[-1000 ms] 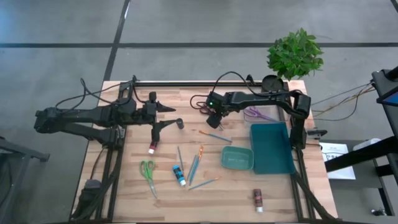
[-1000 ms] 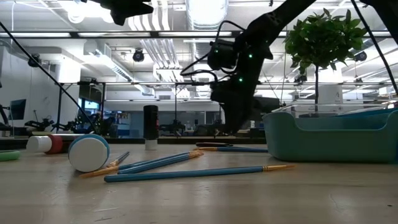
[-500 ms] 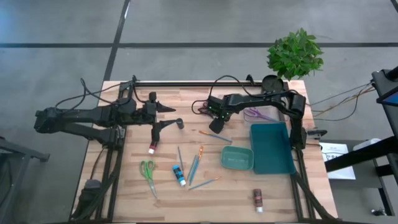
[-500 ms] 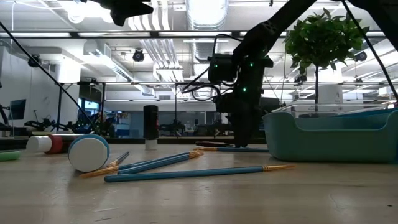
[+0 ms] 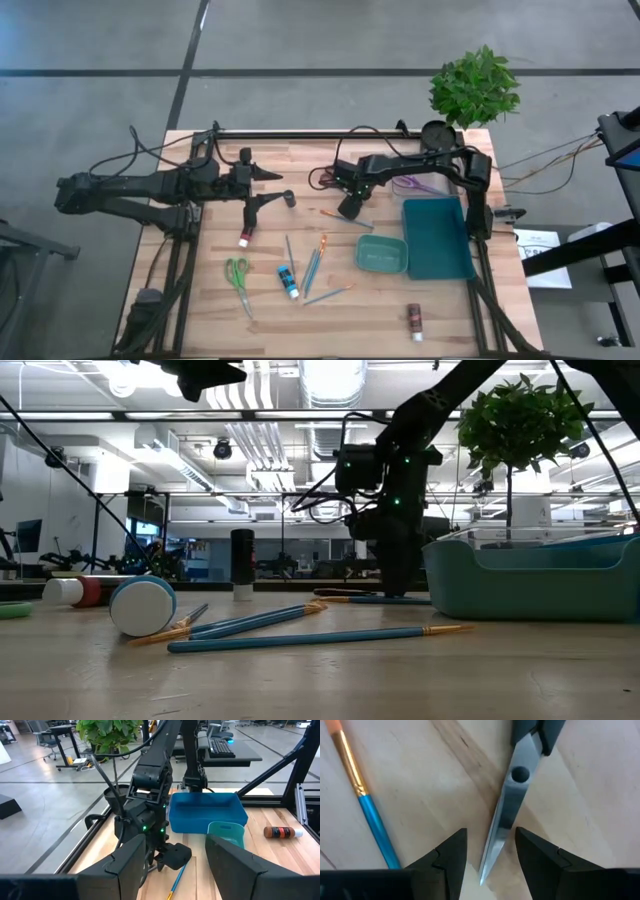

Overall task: Pick & Place Paint Supplies
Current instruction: Put the black scissors into the transparent bin

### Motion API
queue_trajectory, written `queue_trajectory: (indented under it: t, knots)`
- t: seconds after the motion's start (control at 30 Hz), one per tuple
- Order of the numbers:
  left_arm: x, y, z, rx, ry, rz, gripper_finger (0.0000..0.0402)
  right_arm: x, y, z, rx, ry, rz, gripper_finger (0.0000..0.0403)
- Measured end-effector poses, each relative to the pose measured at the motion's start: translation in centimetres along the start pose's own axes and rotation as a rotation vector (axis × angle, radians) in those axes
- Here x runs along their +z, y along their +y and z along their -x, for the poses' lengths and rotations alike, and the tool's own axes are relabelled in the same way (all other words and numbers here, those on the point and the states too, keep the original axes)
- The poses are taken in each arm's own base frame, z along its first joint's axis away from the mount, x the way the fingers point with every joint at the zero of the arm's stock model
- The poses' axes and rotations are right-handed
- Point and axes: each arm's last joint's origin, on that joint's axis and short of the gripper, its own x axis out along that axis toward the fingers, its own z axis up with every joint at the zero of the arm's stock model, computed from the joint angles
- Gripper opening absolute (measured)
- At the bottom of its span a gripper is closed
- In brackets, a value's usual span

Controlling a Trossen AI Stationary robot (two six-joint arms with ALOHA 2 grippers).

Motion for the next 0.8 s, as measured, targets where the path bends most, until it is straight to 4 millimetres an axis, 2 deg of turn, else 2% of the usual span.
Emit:
queue_trajectory:
  t: [0.17, 0.53, 0.8]
  knots:
    - [0.0, 0.0, 0.0, 0.0, 0.0, 0.0, 0.0214, -0.08, -0.04, -0.26, -0.005, 0.008, 0.0, 0.0142]
    - [0.0, -0.01, 0.0, 0.0, 0.0, -0.002, 0.0214, -0.24, -0.13, -0.54, -0.01, 0.017, 0.022, 0.0024]
    - [0.0, -0.01, 0.0, 0.0, 0.0, -0.002, 0.0214, -0.39, 0.19, -0.25, -0.031, 0.004, 0.042, 0.0014]
